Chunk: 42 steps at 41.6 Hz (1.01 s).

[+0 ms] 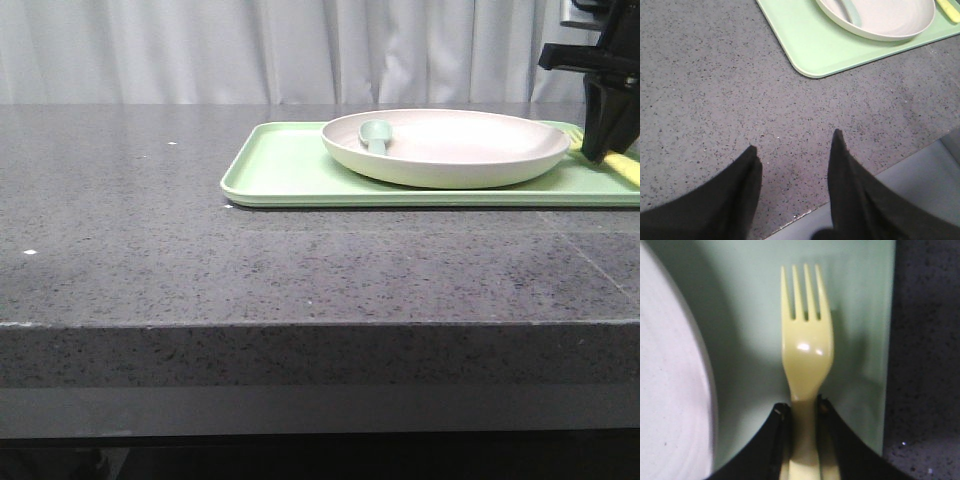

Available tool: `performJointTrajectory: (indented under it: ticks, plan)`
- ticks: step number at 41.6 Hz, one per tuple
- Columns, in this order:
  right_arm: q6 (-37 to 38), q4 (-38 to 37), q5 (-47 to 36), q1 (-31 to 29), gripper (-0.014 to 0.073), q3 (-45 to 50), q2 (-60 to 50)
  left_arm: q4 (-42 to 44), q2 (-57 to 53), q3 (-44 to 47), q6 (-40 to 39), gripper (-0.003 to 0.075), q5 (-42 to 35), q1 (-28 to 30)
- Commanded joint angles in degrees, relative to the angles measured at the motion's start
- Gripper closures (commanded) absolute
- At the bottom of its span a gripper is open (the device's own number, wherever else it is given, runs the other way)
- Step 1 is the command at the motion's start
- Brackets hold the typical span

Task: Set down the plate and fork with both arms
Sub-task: 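Lower the fork onto the tray and open the right gripper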

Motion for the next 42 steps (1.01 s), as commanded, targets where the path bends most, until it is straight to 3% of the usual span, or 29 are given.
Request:
performJointTrajectory:
  ticks: [1, 10, 25, 33, 42]
  plan:
    - [-0.49, 0.9, 0.2, -0.24, 0.0482, -1.36, -3.41, -1.84, -0.65, -1.47, 0.03, 0.0404, -3.16, 0.12]
    - [-0.49, 0.9, -0.08, -0.24, 0.0288, -1.36, -3.41, -1.84, -0.65, -1.47, 0.03, 0.0404, -3.16, 0.12]
    - [-1.88, 0.9, 0.57, 0.48, 0.0284, -1.36, -7.76, -1.84, -0.65, -1.47, 0.03, 0.0404, -3.16, 0.12]
    - [-3.13, 0.65, 4.19, 5.13, 0.0284, -0.99, -15.94, -1.84, -0.65, -1.47, 0.03, 0.0404, -2.68, 0.12]
    - [-3.35, 0.61, 1.22, 10.53, 0.0284, 5.99, -28.36, -1.84, -0.65, -1.47, 0.03, 0.0404, -2.68, 0.12]
